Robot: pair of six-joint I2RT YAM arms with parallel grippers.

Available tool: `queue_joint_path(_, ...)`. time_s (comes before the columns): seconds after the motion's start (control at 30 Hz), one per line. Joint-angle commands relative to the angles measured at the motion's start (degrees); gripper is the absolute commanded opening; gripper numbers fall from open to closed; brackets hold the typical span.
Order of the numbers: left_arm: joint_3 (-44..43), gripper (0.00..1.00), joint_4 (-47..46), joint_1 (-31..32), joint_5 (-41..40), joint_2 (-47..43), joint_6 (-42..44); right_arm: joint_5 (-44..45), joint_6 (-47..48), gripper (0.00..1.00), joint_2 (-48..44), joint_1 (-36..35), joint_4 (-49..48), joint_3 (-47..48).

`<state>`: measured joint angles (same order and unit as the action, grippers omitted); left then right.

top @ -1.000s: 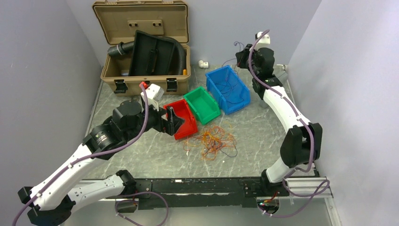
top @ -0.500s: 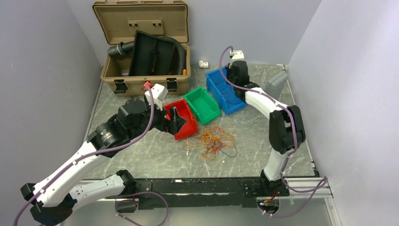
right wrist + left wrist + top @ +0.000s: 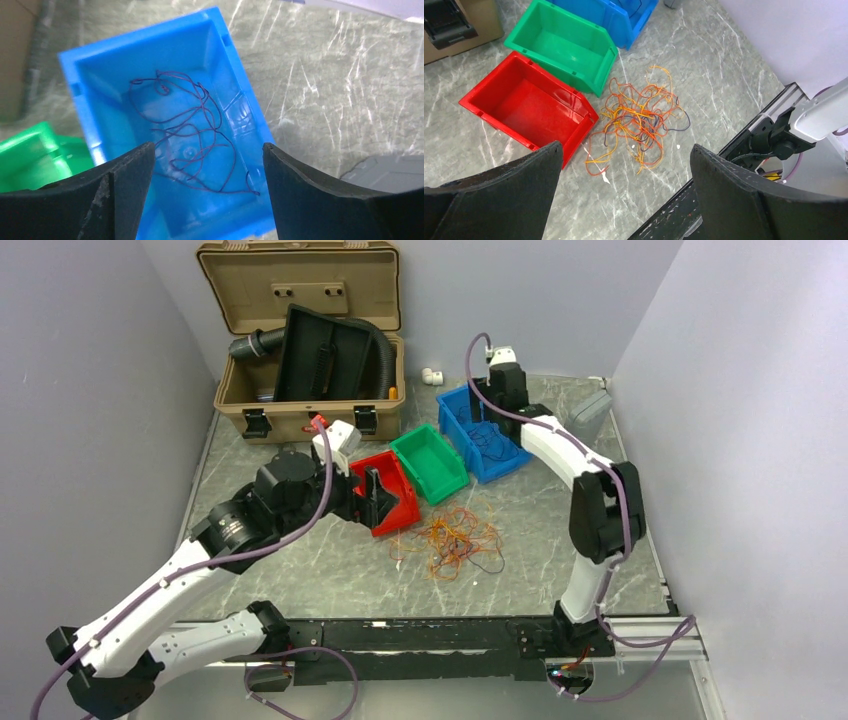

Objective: Untangle the cables

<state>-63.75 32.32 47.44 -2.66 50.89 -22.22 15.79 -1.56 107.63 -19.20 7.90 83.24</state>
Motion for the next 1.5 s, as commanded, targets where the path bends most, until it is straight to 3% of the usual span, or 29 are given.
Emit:
queue_joint_path(0.0, -0.3, 0.99, -1.1, 0.0, 2.9, 2.3, -1.1, -4.9, -3.7, 0.83, -11.0, 0.1, 6.9, 0.6)
queue_joint_path(0.2, -0.2, 0.99, 1.3, 0.0, 4.4, 9.5, -2.4, -17.5, -7.6, 0.94, -25.7, -0.4, 13.4, -11.4)
queue_joint_path(0.47, 3.3, 0.97, -2.8, 0.1, 10.8, 19.3, -1.8, -24.7, -13.2, 0.87, -40.4, -6.9, 15.6, -31.3)
queue_joint_path(0.73, 6.6, 0.88, -6.7, 0.1, 11.6, 24.5, -1.3, -26.2, -20.9, 0.86, -51.1, -9.1, 6.7, -48.8)
queue_joint_path(1.03, 12.2, 0.74, -12.3, 0.1, 7.3, 27.1, -1.0, -26.7, -23.1, 0.69, -45.4, -9.0, -0.1, -50.3)
queue_joint_path(1.2, 12.5, 0.67, -12.9, 0.2, 5.3, 28.0, 1.0, -26.3, -23.4, 0.54, -45.0, -9.0, -0.9, -49.5)
queue_joint_path(1.47, 11.5, 0.57, -12.1, 1.7, 2.8, 32.2, 6.4, -25.1, -23.6, 0.52, -47.1, -9.0, 0.0, -49.7)
